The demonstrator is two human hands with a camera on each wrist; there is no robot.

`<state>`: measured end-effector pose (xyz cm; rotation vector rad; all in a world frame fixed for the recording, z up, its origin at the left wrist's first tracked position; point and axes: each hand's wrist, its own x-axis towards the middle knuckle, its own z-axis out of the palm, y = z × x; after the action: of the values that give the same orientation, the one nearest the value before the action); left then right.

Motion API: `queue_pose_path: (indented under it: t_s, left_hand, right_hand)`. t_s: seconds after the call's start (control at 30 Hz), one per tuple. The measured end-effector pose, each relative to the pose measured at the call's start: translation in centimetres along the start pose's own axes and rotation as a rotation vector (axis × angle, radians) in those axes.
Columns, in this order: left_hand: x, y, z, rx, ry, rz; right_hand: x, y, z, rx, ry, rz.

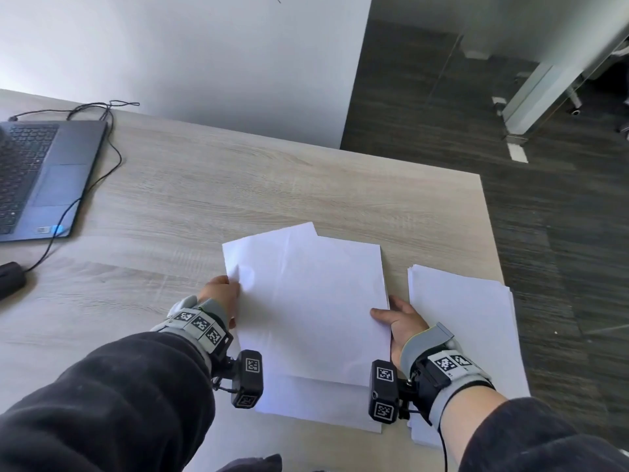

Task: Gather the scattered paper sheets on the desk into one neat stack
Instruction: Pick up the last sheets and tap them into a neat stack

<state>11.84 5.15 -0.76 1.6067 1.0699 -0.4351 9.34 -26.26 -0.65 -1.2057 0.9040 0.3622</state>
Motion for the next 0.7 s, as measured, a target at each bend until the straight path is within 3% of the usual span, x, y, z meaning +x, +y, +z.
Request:
queue_pose_path:
  t_s: [0.1, 0.3, 0.47, 0.57, 0.63, 0.7]
  left_hand:
    - [2.1, -0.5, -1.2, 0.156, 0.017, 0.004]
    - [-0.4, -1.8, 1.1, 0.184, -0.169, 0.021]
    - [-2.2, -1.6, 3.0, 0.338, -0.219, 0.125]
    - [-1.7, -1.5, 2.6, 0.265, -0.228, 0.086]
    - [-2.1, -1.2, 2.1, 0.051, -0.299, 0.024]
    - [-3.6, 0.0, 1.8, -0.103, -0.373, 0.055]
  right_hand:
    - [-0.1, 0.0, 0.0, -0.042, -0.014, 0.023]
    - [-1.2, 0.2, 0.9, -0.095, -0.078, 0.081]
    - [-1.8, 0.5, 2.0, -0.165, -0.144, 0.020]
    - [-2.4, -0.4, 2.4, -0.217, -0.182, -0.101]
    - [-3.2, -1.5, 2.6, -0.237, -0.217, -0.207]
    - [-4.1, -2.8, 2.7, -0.230, -0.250, -0.315]
